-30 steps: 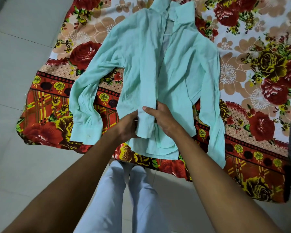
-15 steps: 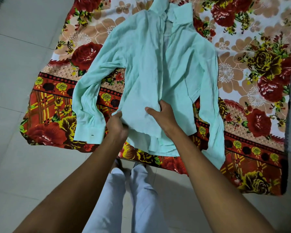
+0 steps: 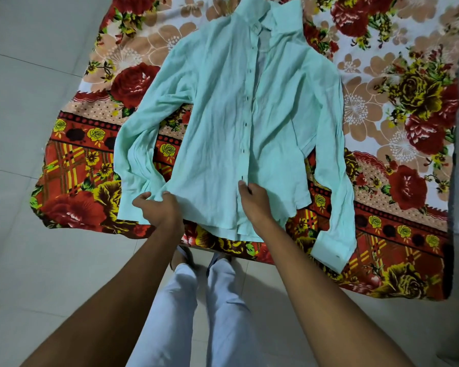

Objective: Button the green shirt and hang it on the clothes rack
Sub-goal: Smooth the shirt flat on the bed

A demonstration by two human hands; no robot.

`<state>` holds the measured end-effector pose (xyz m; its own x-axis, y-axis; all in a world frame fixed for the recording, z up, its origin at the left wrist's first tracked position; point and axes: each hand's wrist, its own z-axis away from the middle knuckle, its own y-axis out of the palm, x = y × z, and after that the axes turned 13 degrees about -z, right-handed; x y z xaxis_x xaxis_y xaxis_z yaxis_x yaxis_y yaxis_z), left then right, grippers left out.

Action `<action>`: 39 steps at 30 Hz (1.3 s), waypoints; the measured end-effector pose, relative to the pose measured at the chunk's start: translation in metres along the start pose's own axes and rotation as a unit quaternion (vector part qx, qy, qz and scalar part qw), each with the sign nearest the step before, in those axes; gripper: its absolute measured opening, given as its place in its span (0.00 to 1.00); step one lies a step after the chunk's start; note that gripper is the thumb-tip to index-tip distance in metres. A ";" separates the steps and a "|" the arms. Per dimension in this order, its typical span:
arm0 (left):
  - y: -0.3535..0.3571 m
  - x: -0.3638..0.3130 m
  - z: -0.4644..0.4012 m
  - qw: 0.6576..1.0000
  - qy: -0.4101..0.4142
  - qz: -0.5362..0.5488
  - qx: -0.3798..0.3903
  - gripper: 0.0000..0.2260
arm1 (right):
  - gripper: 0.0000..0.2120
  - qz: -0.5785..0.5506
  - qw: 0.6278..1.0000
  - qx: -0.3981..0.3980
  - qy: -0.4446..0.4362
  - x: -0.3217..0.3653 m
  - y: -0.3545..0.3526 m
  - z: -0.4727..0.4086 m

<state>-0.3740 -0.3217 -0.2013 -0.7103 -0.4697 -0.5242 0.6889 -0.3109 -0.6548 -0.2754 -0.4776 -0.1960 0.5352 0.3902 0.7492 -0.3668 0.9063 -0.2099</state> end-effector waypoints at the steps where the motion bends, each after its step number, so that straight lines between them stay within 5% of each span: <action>1: -0.002 -0.001 0.002 0.999 0.019 -0.030 0.005 0.18 | 0.22 0.040 0.999 0.008 0.004 -0.001 0.000 0.000; 4: -0.003 -0.006 0.006 0.979 0.142 -0.144 -0.003 0.21 | 0.22 0.136 0.990 0.031 0.022 0.000 -0.001 -0.001; 8: 0.007 -0.012 0.017 0.873 0.365 -0.325 -0.007 0.28 | 0.18 0.169 0.984 0.025 0.042 0.000 0.000 -0.004; 10: 0.017 -0.013 0.022 0.779 0.509 -0.364 0.039 0.31 | 0.16 0.201 0.978 0.036 0.046 0.000 0.001 -0.006; 13: 0.030 -0.012 0.017 0.566 0.697 -0.430 0.100 0.23 | 0.11 0.271 0.959 0.075 0.040 0.004 0.002 -0.007; 14: 0.031 -0.013 0.013 0.517 0.717 -0.453 0.112 0.18 | 0.11 0.292 0.952 0.089 0.036 0.005 0.003 -0.007; 16: 0.029 -0.018 0.001 0.477 0.700 -0.521 0.110 0.15 | 0.18 0.325 0.940 0.103 0.032 0.007 0.004 -0.008; 22: 0.020 -0.026 -0.032 0.455 0.668 -0.585 0.073 0.11 | 0.19 0.379 0.916 0.107 0.080 0.009 0.002 -0.011; 26: 0.026 -0.040 -0.021 0.483 0.642 -0.593 0.062 0.09 | 0.17 0.451 0.882 0.112 0.074 0.020 0.004 -0.008; 29: 0.033 -0.059 -0.010 0.505 0.610 -0.604 0.097 0.08 | 0.19 0.520 0.851 0.071 0.012 0.038 0.001 -0.014; 33: 0.054 -0.097 0.000 0.559 0.629 -0.527 0.118 0.08 | 0.17 0.485 0.869 0.009 -0.095 0.069 -0.001 -0.041; 39: 0.125 -0.167 -0.014 0.584 0.685 -0.430 0.063 0.08 | 0.13 0.380 0.884 -0.056 -0.266 0.119 0.013 -0.140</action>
<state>-0.1712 -0.2711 -0.2036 -0.1906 0.9812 -0.0312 -0.0643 -0.0442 -0.9970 -0.1105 -0.3967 -0.1977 -0.2772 0.7887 0.5487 -0.3733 0.4379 -0.8179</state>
